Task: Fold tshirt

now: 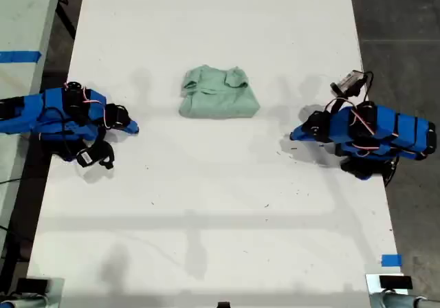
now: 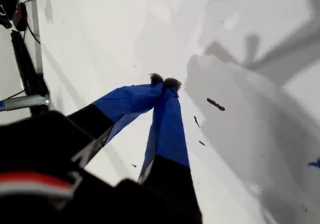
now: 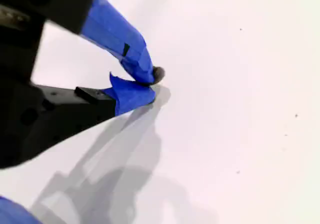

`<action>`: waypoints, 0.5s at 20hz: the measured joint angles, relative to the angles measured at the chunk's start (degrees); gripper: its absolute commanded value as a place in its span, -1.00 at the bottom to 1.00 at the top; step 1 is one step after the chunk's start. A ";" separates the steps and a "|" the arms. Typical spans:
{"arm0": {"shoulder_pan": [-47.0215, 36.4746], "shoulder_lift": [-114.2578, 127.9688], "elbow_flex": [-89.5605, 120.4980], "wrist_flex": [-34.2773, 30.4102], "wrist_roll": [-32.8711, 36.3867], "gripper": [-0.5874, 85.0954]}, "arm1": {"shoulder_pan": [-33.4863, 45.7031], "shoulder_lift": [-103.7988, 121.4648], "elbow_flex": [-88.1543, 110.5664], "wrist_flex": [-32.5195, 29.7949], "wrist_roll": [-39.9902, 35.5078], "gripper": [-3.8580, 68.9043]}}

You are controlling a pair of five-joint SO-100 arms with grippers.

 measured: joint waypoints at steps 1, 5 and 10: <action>-0.53 3.78 0.18 4.39 -0.09 -0.87 | 0.00 0.18 0.09 0.00 0.62 -0.88; 4.22 7.12 0.18 6.33 1.23 -0.82 | 2.11 1.67 0.09 0.00 -6.77 -0.87; 13.54 7.12 0.18 6.33 1.32 -0.82 | 2.81 1.67 0.09 0.00 -30.59 -0.88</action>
